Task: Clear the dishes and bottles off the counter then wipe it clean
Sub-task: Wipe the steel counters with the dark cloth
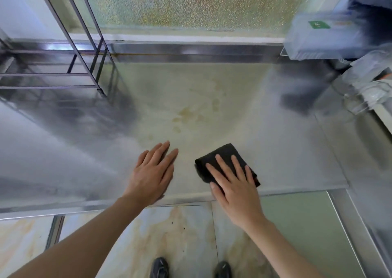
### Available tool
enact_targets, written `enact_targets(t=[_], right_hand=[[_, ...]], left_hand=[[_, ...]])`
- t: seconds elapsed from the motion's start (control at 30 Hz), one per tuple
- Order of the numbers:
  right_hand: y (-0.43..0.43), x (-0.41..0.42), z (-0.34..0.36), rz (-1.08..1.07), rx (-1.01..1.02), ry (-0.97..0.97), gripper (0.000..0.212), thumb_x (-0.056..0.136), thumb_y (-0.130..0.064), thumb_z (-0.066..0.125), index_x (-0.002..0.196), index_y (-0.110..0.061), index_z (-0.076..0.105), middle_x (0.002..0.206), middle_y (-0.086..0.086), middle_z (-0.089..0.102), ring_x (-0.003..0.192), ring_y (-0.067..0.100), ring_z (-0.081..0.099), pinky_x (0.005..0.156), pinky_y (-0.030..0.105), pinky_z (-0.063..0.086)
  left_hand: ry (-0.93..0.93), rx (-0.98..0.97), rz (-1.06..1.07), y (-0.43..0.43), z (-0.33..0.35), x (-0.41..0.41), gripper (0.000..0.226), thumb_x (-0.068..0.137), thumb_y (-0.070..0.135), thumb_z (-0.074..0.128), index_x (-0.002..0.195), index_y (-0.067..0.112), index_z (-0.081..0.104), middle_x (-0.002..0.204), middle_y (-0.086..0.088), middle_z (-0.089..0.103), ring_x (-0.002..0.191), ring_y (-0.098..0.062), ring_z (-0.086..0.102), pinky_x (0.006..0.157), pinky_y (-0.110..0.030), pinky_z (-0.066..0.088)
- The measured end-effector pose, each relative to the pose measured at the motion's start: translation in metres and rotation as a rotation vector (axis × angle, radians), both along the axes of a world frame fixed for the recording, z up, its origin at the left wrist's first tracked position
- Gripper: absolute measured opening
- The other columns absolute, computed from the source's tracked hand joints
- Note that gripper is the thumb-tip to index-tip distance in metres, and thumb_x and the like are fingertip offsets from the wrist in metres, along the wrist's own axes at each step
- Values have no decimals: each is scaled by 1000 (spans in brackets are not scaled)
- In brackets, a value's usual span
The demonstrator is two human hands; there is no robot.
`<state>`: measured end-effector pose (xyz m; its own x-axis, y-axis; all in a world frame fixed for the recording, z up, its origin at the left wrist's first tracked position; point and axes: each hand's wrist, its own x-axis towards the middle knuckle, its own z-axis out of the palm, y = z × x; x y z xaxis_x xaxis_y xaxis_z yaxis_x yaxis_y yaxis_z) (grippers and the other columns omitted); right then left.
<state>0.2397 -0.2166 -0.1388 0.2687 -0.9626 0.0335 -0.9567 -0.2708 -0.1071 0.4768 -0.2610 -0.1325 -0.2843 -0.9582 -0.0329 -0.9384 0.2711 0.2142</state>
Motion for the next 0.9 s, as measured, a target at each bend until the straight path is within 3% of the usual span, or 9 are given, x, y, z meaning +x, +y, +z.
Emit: enact_targets(t=[0.07, 0.13, 0.23, 0.3, 0.43, 0.5, 0.63, 0.73, 0.9], right_hand=[[-13, -15, -1, -127, 4, 12, 48, 97, -47, 22, 140, -35, 38, 150, -4, 34, 138, 33, 31, 108, 49, 20], [-25, -17, 0, -389, 12, -51, 51, 94, -48, 22, 140, -34, 39, 152, -2, 32, 140, 35, 26, 109, 54, 21], [-33, 10, 0, -669, 37, -143, 48, 98, -43, 27, 144, -34, 31, 156, 0, 24, 143, 36, 14, 112, 56, 12], [-27, 36, 2, -623, 13, -142, 48, 98, -43, 24, 144, -32, 33, 154, 2, 28, 142, 38, 18, 111, 58, 15], [-1, 63, -2, -204, 14, -43, 46, 98, -42, 27, 142, -33, 35, 150, 0, 35, 139, 36, 29, 108, 54, 23], [-12, 45, 0, -109, 35, -28, 45, 97, -43, 28, 140, -35, 36, 150, -3, 36, 138, 34, 32, 107, 53, 28], [-57, 9, 3, -328, 54, -36, 53, 94, -49, 17, 142, -35, 34, 154, -4, 28, 141, 34, 23, 109, 53, 22], [-68, 25, 4, -528, 66, -95, 50, 97, -46, 16, 145, -36, 26, 157, -4, 19, 144, 33, 10, 114, 52, 10], [-35, 86, 11, -355, 100, -123, 51, 97, -48, 18, 142, -33, 35, 153, 0, 30, 141, 36, 24, 111, 54, 19]], left_hand=[[13, -15, 4, 1, 1, -1, 46, 94, 35, 27, 132, 21, 48, 140, -7, 47, 127, -27, 44, 102, -35, 22], [23, -25, -4, 1, 1, -1, 44, 94, 33, 28, 132, 21, 48, 139, -8, 48, 126, -28, 45, 102, -35, 21], [22, -29, -13, 1, -1, 0, 44, 94, 32, 29, 132, 21, 47, 139, -9, 47, 127, -28, 44, 103, -35, 21], [24, -42, -11, 1, -2, 0, 44, 94, 32, 29, 132, 20, 47, 140, -9, 46, 128, -27, 43, 104, -36, 21], [20, -59, -18, 2, -6, 0, 44, 93, 31, 28, 133, 22, 45, 140, -10, 45, 129, -27, 42, 104, -42, 35], [5, -68, -35, 2, -7, 1, 44, 93, 31, 28, 133, 23, 45, 140, -11, 46, 128, -28, 43, 103, -43, 35], [12, -94, -65, 1, -9, 4, 43, 94, 31, 27, 133, 23, 45, 140, -10, 45, 129, -27, 41, 103, -38, 27], [59, -91, -48, 2, -7, 4, 42, 95, 29, 29, 132, 20, 45, 140, -12, 44, 129, -27, 41, 104, -42, 35], [39, -63, -107, 4, -5, 5, 43, 93, 24, 32, 135, 16, 39, 142, -16, 39, 131, -29, 37, 104, -43, 33]])
